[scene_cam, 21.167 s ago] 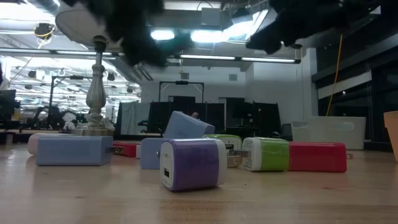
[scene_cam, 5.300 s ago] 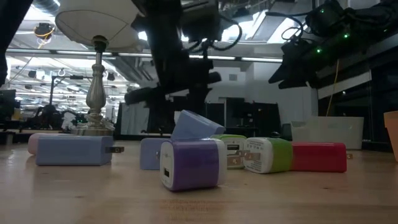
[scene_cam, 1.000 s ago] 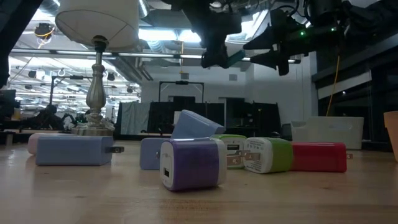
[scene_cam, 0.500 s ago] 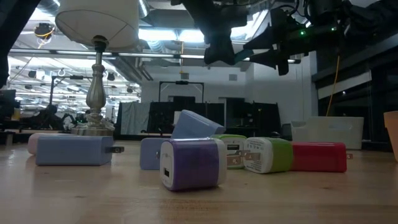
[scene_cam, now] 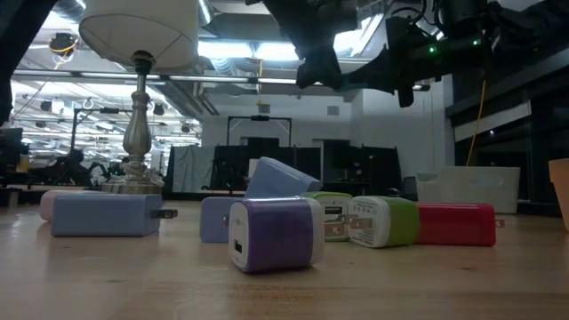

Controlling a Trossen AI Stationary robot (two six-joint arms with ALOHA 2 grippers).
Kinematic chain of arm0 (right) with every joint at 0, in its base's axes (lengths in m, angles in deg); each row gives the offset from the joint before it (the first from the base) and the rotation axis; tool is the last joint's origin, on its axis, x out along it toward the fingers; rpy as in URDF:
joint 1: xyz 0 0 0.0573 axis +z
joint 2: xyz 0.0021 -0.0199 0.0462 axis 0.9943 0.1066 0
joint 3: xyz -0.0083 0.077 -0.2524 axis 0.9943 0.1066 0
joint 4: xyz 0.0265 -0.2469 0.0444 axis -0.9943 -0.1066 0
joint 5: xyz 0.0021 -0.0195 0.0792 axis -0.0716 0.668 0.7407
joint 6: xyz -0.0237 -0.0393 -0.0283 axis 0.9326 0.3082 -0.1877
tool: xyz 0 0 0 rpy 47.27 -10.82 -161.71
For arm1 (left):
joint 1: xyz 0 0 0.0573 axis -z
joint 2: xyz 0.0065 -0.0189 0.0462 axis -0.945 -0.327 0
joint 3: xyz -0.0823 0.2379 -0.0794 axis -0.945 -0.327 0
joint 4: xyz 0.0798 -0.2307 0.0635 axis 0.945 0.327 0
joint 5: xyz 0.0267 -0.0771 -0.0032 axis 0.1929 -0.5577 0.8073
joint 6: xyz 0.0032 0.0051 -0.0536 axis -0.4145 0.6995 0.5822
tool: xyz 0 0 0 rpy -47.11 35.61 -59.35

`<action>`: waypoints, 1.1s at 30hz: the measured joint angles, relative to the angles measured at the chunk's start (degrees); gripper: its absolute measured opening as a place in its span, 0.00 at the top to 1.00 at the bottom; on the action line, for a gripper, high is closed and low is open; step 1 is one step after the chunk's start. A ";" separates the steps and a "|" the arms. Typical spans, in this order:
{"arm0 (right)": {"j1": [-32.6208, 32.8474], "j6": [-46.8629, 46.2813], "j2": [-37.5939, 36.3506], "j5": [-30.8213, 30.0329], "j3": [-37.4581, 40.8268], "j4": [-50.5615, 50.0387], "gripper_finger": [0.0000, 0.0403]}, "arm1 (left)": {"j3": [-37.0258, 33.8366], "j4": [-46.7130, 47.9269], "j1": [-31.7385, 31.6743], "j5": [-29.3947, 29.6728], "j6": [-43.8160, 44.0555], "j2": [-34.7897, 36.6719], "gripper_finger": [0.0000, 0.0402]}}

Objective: Pick & Place Office items
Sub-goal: Put the light blue digital clock into the gray bin

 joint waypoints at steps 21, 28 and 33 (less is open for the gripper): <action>-5.74 3.36 -0.02 -24.12 -0.02 -19.94 0.85 | 0.00 -0.14 -0.59 4.81 0.87 2.41 0.54; -8.21 -2.09 -0.11 -32.48 0.00 -31.49 0.85 | 0.01 4.21 -1.68 2.02 6.56 2.54 0.54; -8.22 -4.73 -0.13 -38.33 -0.02 -37.11 0.85 | -0.87 4.70 -2.83 -2.71 9.27 2.45 0.55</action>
